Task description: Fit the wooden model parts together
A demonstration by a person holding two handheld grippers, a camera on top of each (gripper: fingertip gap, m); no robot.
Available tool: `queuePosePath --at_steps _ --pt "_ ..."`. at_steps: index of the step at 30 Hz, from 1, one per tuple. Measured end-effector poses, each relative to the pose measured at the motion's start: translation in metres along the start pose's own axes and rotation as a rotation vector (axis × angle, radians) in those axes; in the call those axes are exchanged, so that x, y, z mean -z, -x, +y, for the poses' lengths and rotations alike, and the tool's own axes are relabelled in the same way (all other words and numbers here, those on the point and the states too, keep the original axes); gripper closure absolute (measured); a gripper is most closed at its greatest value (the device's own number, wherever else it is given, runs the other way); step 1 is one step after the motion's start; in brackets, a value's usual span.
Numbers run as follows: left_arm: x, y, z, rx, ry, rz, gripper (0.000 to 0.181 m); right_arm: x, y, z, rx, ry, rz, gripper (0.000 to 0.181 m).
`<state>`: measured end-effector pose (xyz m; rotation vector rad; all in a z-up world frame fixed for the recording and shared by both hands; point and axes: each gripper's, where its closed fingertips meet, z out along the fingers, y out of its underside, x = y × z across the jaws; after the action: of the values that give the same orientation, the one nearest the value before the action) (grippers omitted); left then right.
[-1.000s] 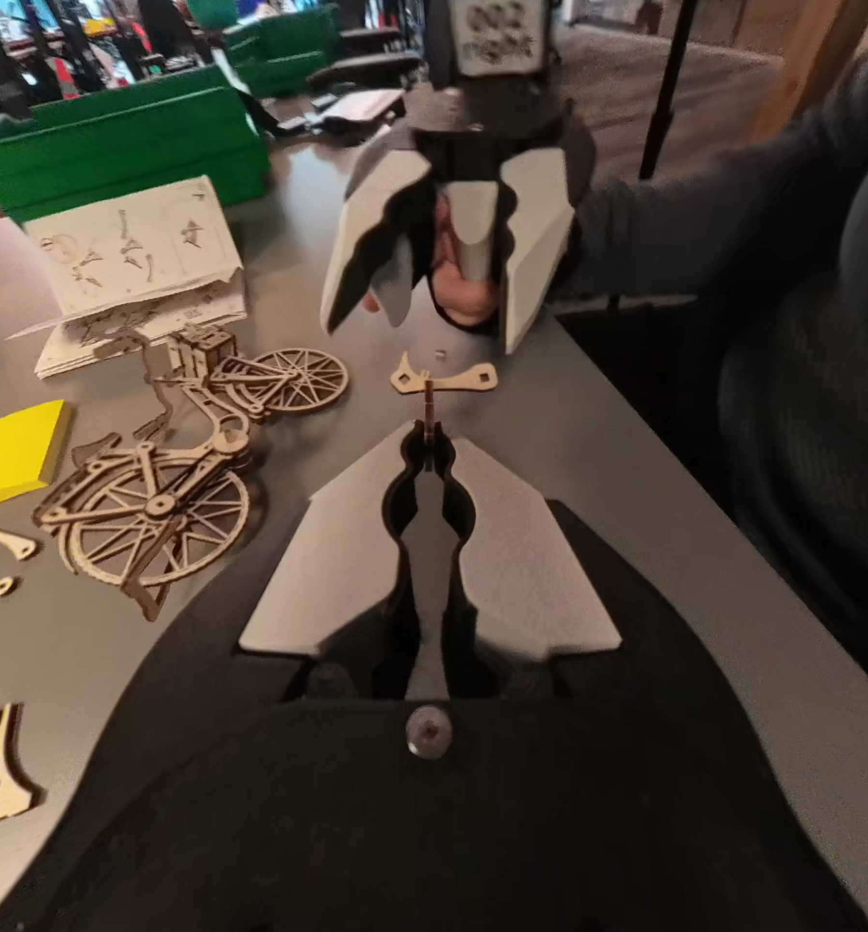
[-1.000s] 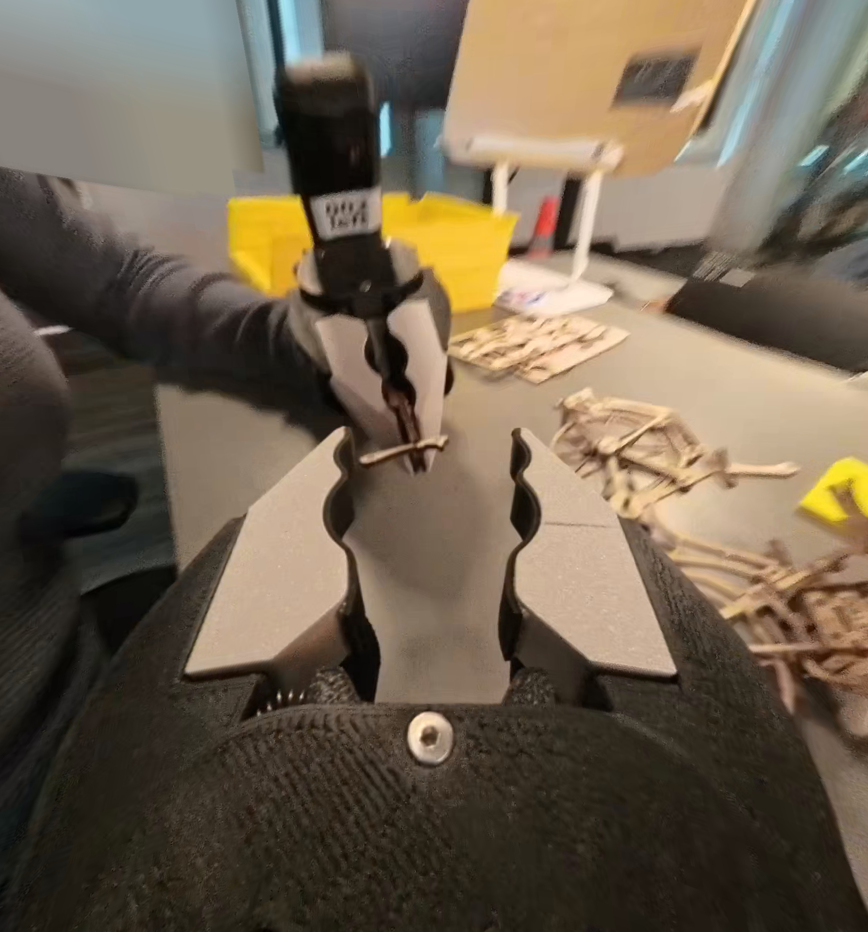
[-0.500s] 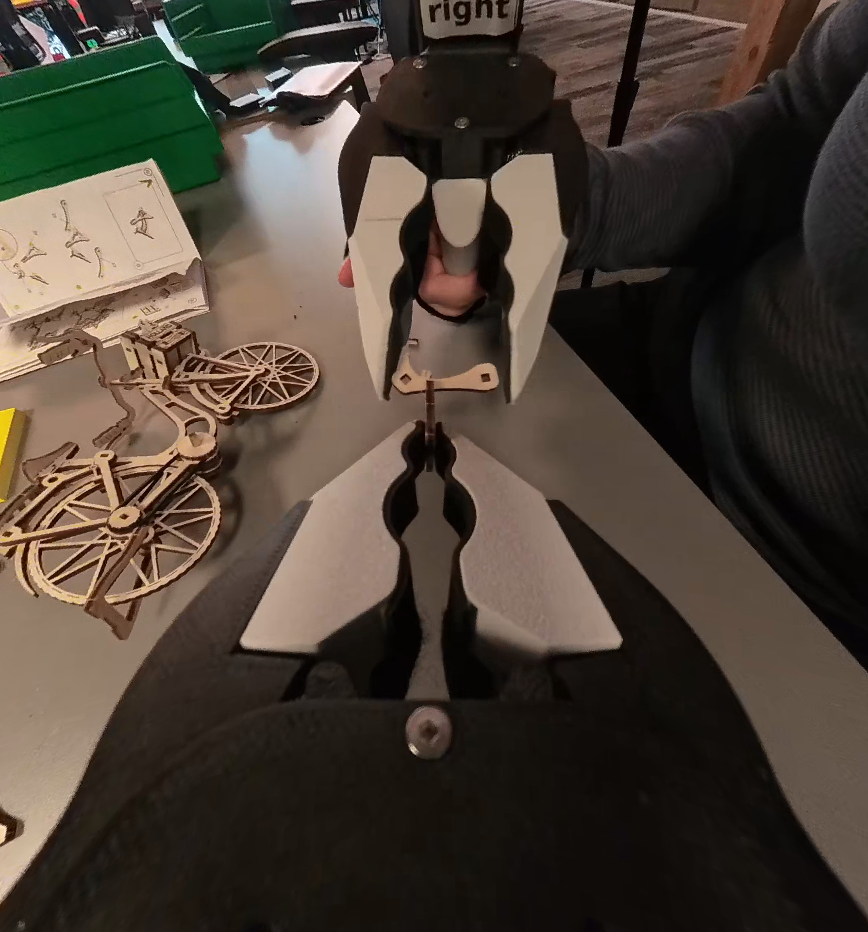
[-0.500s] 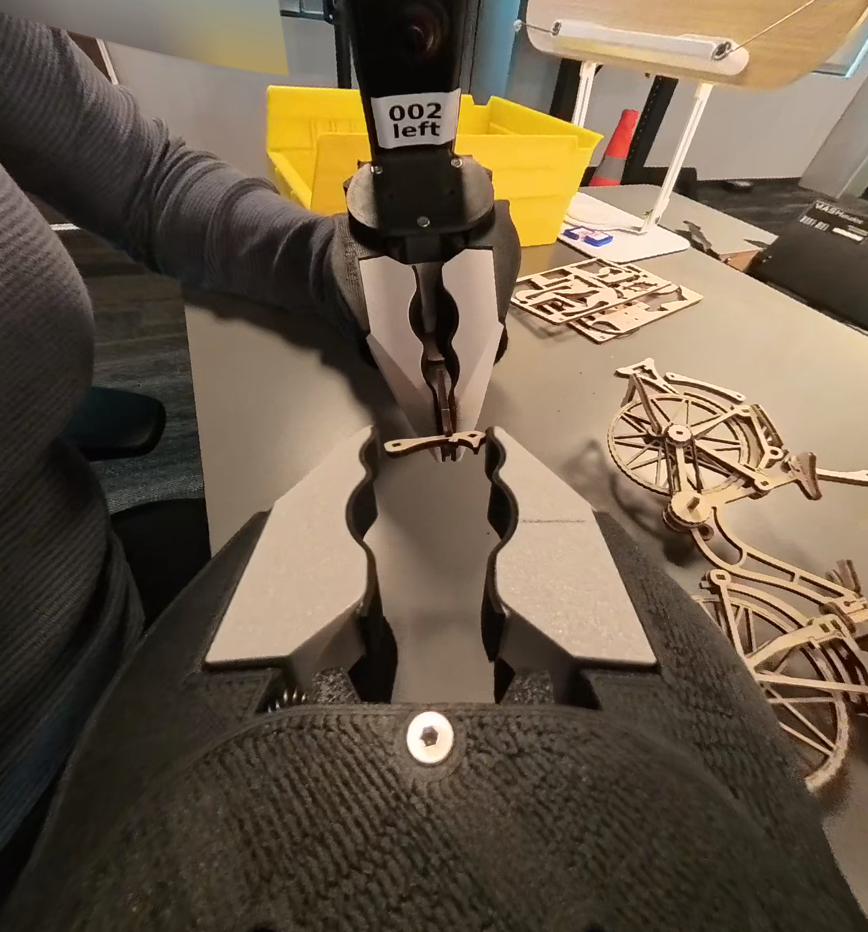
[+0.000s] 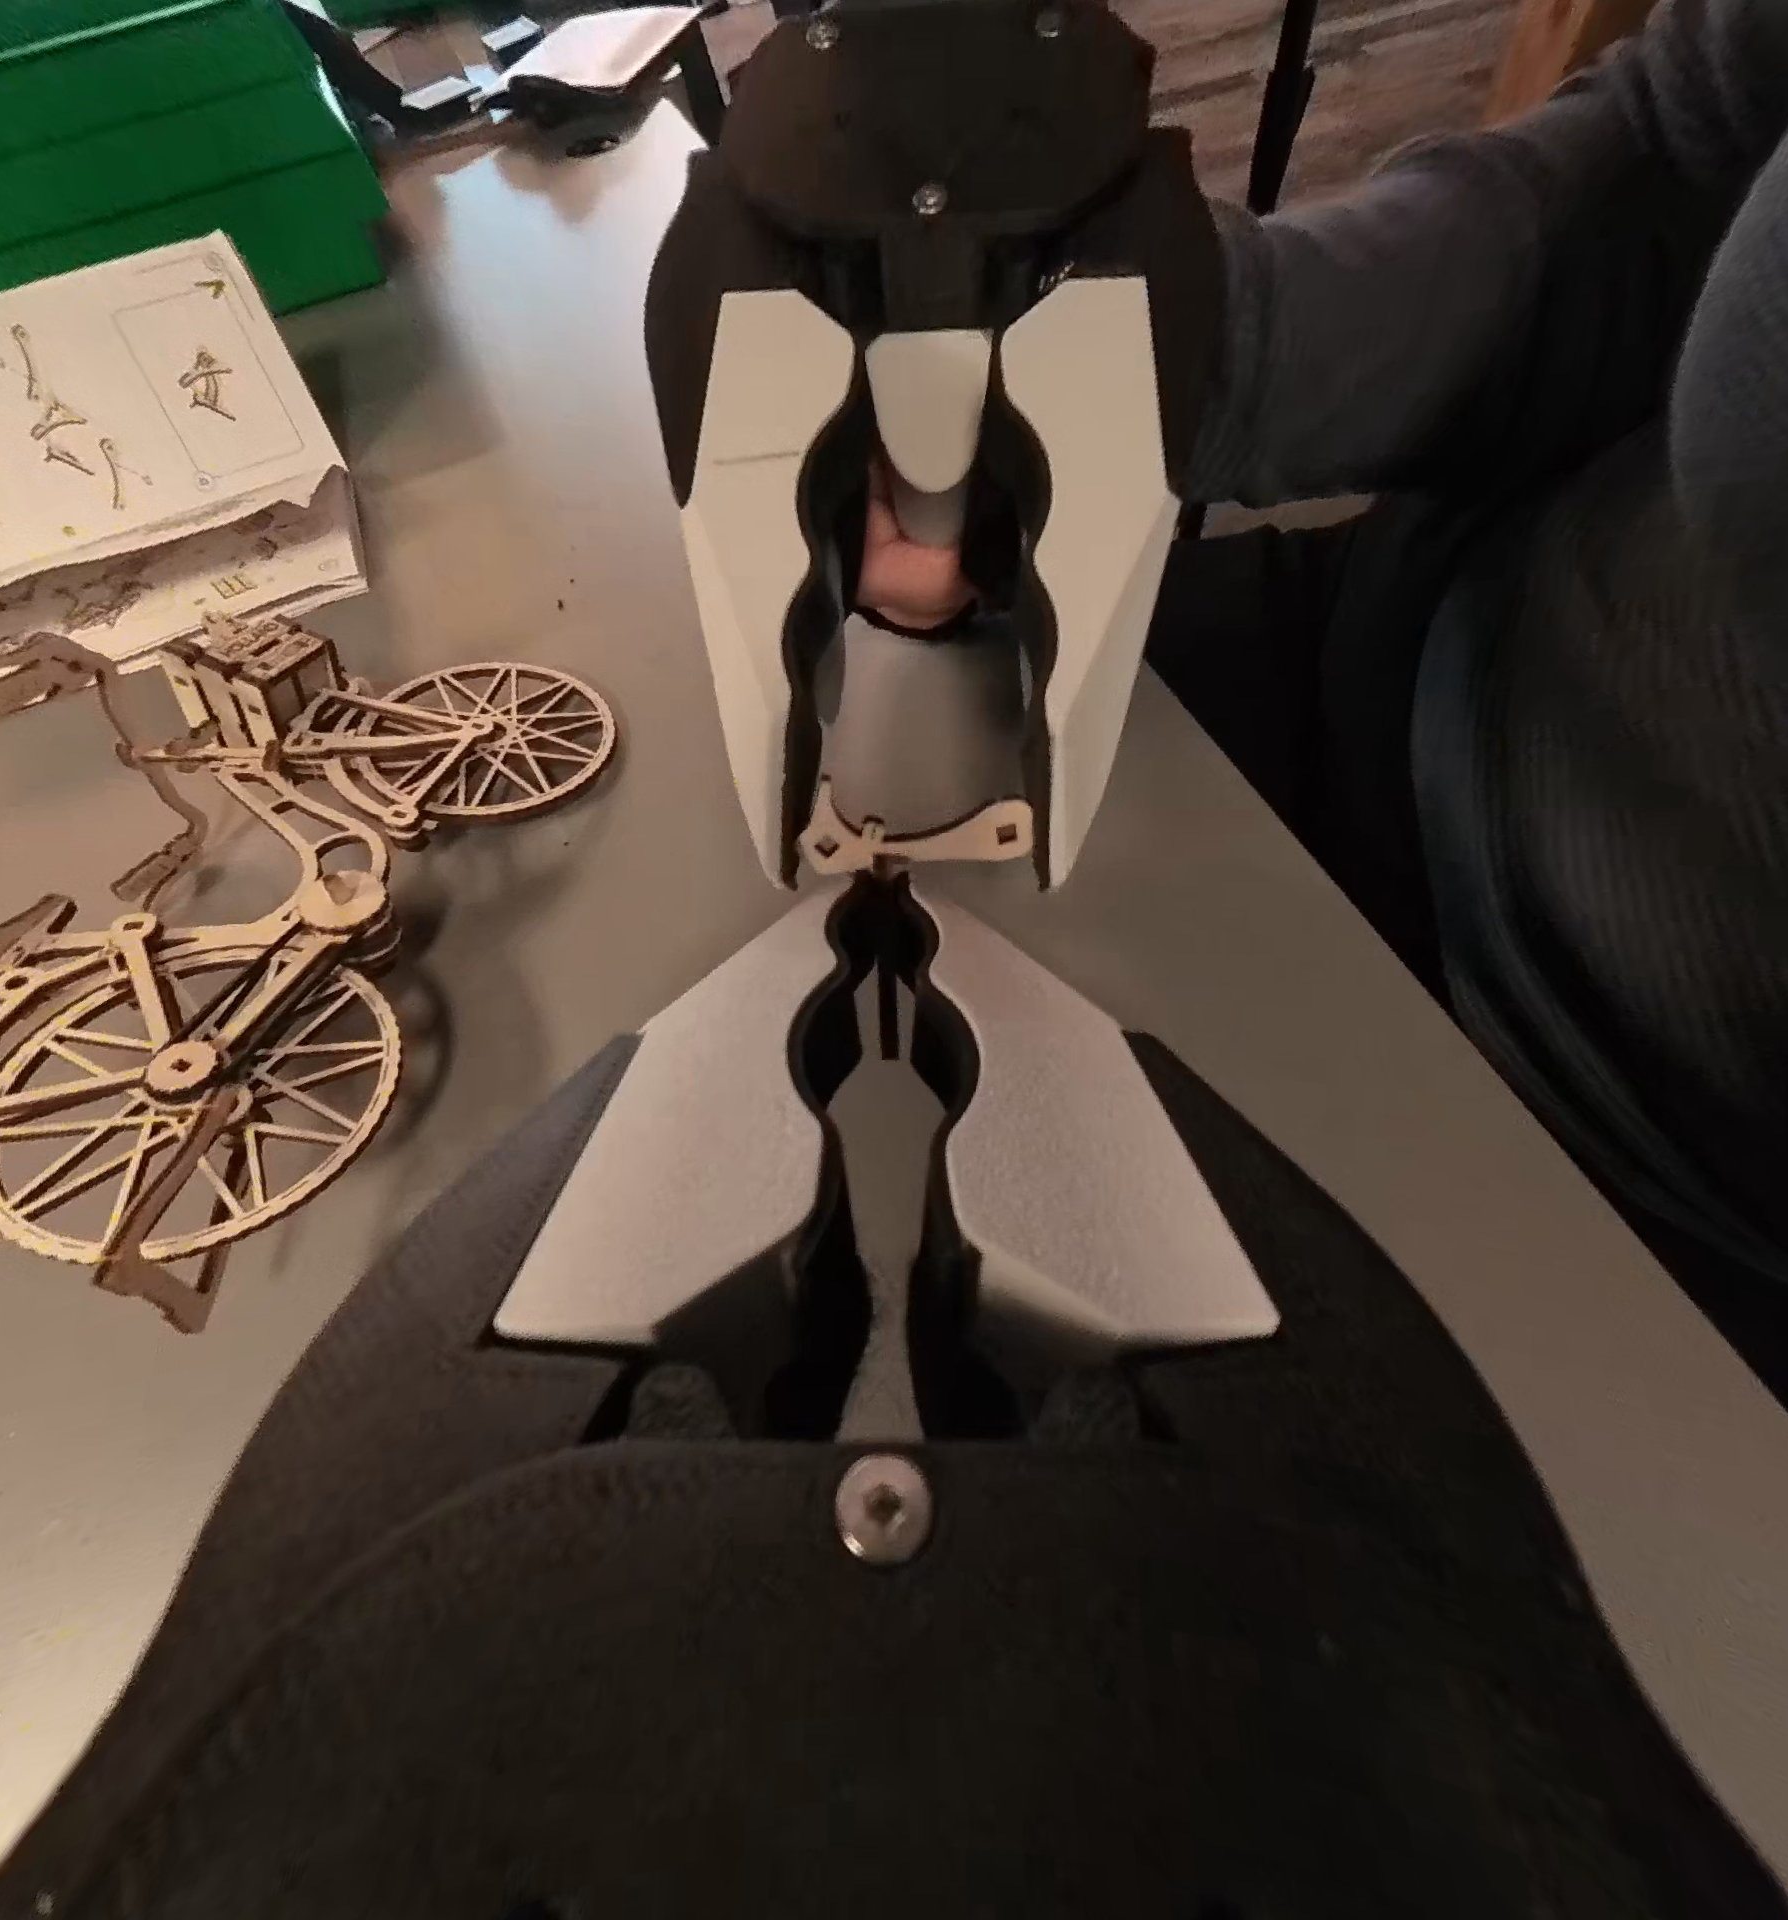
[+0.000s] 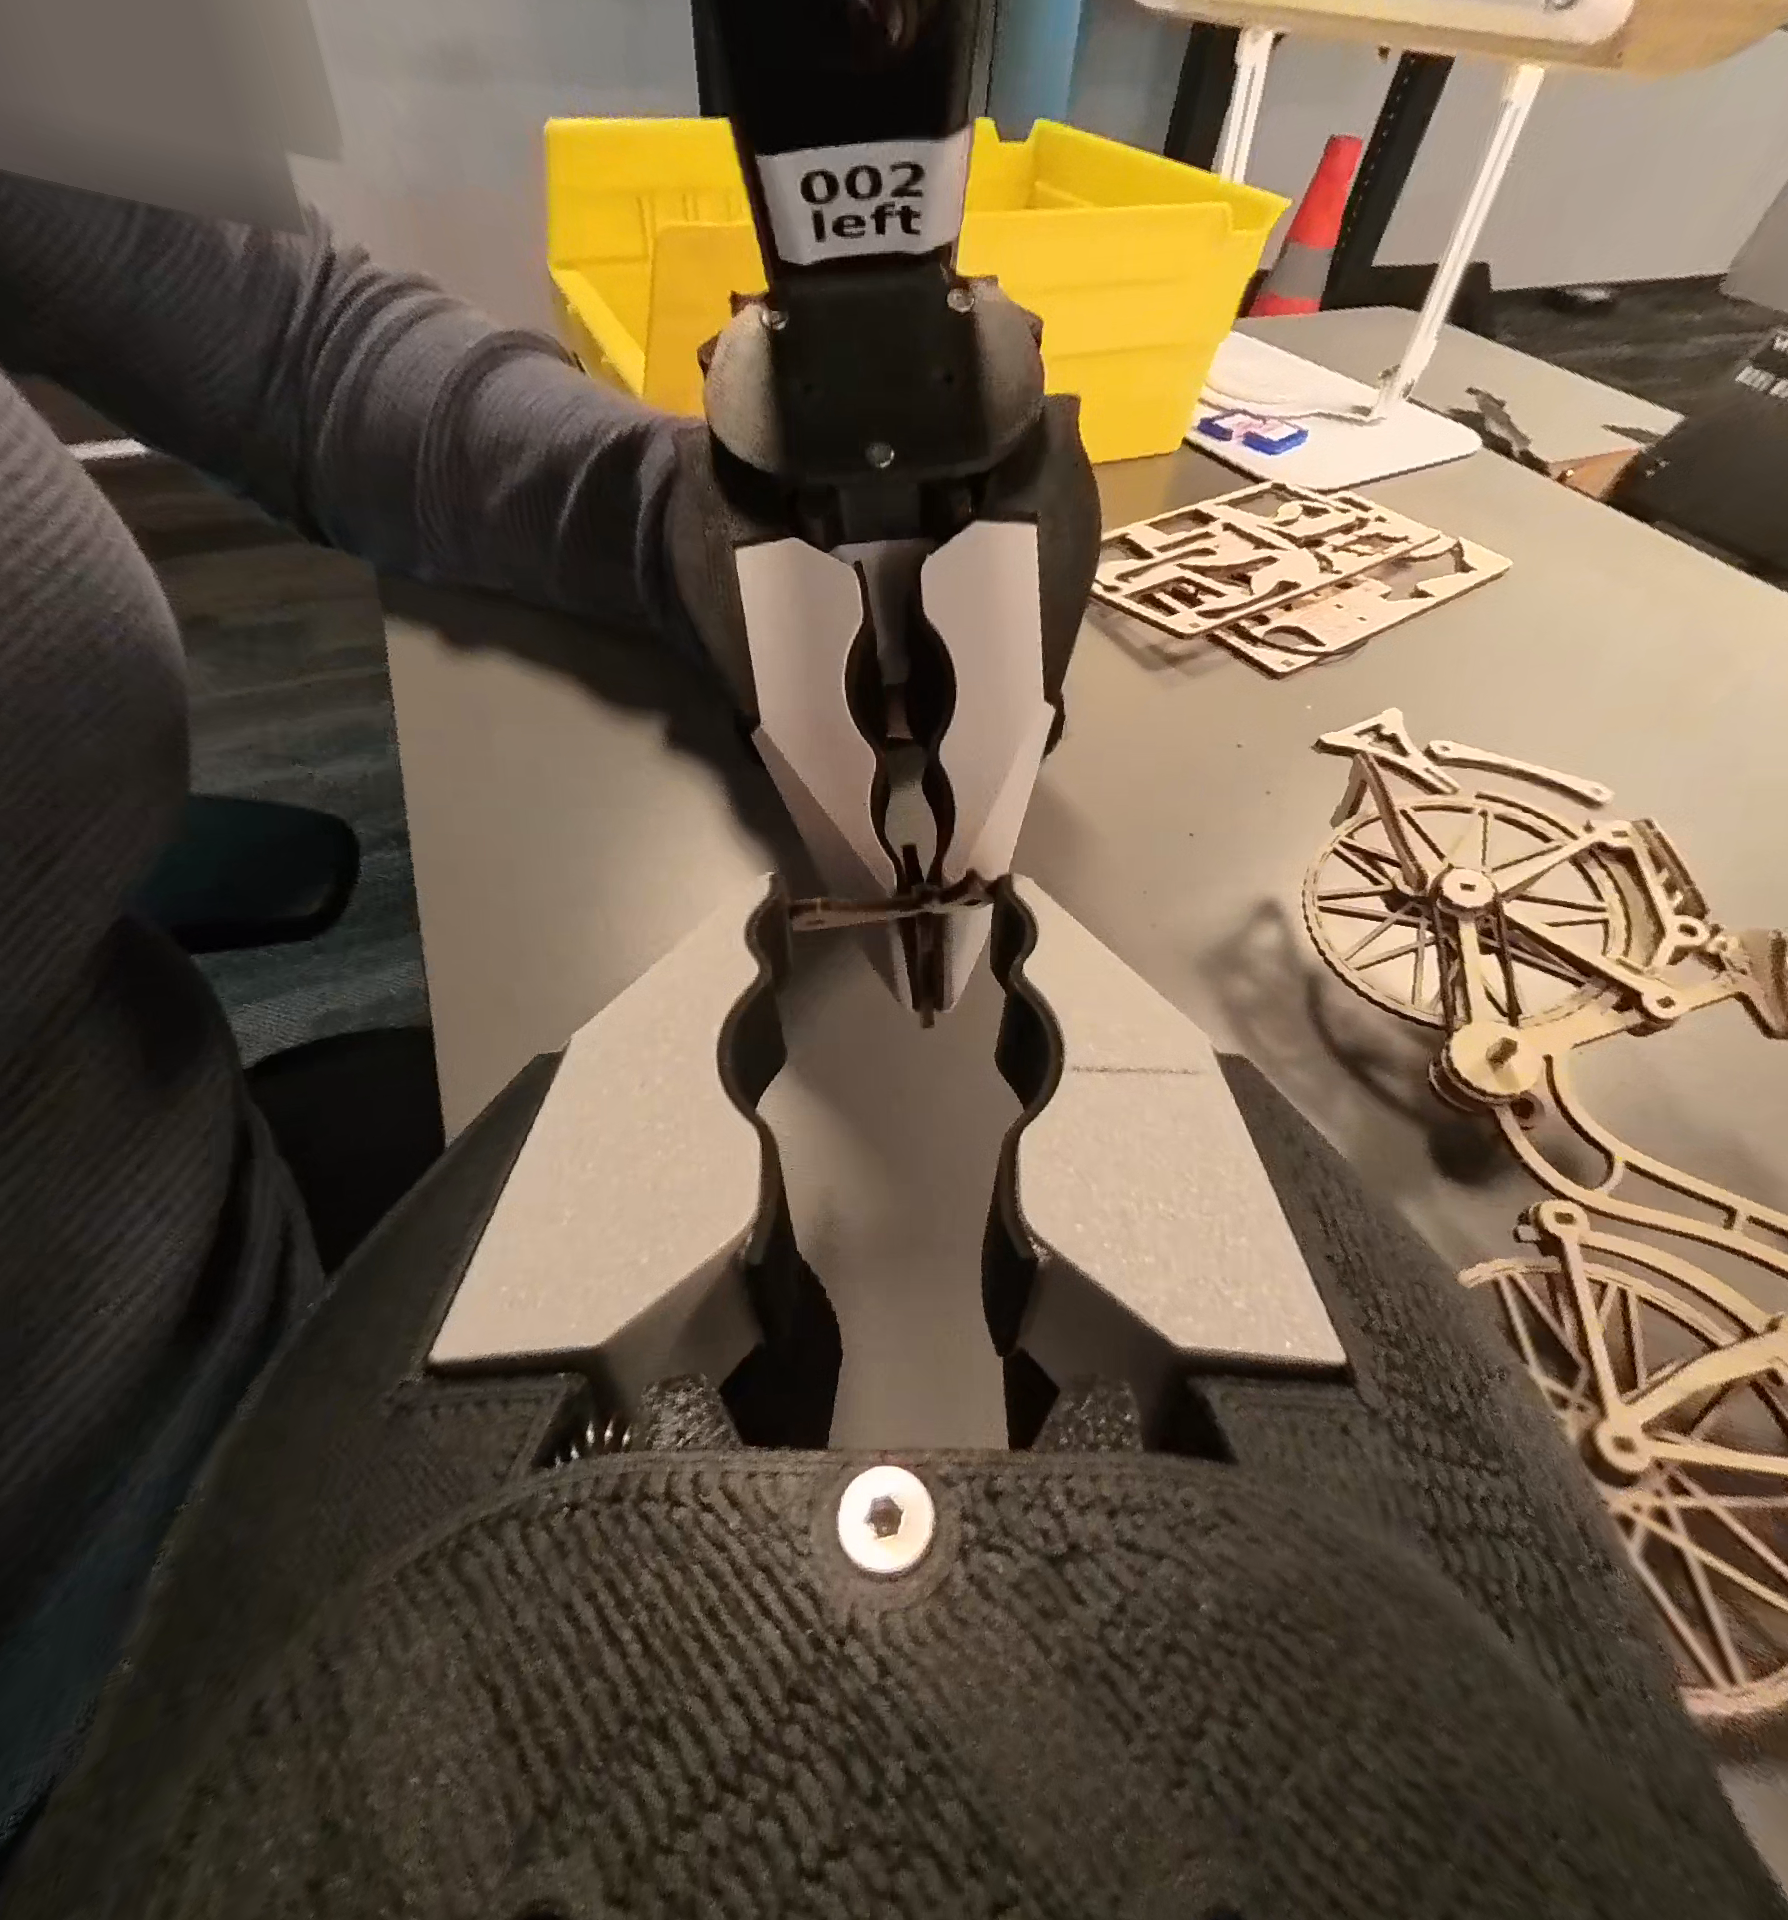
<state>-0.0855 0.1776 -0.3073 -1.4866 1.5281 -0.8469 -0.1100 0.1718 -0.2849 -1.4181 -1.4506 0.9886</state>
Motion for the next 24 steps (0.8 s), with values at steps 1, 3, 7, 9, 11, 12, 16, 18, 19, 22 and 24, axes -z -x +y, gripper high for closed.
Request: queuePosePath --at_steps 1,3,7,9,11,12,16,18,19,22,24 --pt "0.000 0.000 0.000 0.009 0.001 0.001 0.181 0.001 0.000 0.000 -0.018 0.000 -0.005 0.144" --pt "-0.001 0.002 0.003 0.028 0.020 0.000 0.181 0.003 -0.002 0.003 -0.029 0.013 0.003 0.144" --pt "-0.001 0.005 0.001 0.040 0.008 -0.022 0.179 0.006 -0.005 0.001 -0.054 -0.010 0.014 0.144" --pt "-0.002 0.010 0.004 0.058 0.029 -0.051 0.158 0.010 -0.008 -0.007 -0.079 -0.076 0.018 0.145" --pt "-0.002 0.010 0.002 0.075 0.018 -0.054 0.153 0.013 -0.011 -0.014 -0.104 -0.133 0.021 0.145" --pt "0.000 0.008 -0.005 0.091 -0.028 -0.034 0.159 0.015 -0.011 -0.016 -0.108 -0.152 0.024 0.144" --pt "0.011 0.008 -0.026 0.222 -0.208 0.039 0.168 0.019 -0.013 -0.023 -0.126 -0.212 0.026 0.144" --pt "0.014 0.010 -0.029 0.259 -0.235 0.048 0.174 0.021 -0.014 -0.025 -0.138 -0.235 0.025 0.144" --pt "0.015 0.012 -0.030 0.266 -0.247 0.039 0.179 0.022 -0.014 -0.026 -0.145 -0.243 0.019 0.144" --pt "0.016 0.012 -0.033 0.259 -0.270 0.038 0.180 0.023 -0.014 -0.028 -0.155 -0.264 0.012 0.144" --pt "0.016 0.011 -0.033 0.244 -0.272 0.025 0.180 0.024 -0.015 -0.028 -0.167 -0.270 0.003 0.144"
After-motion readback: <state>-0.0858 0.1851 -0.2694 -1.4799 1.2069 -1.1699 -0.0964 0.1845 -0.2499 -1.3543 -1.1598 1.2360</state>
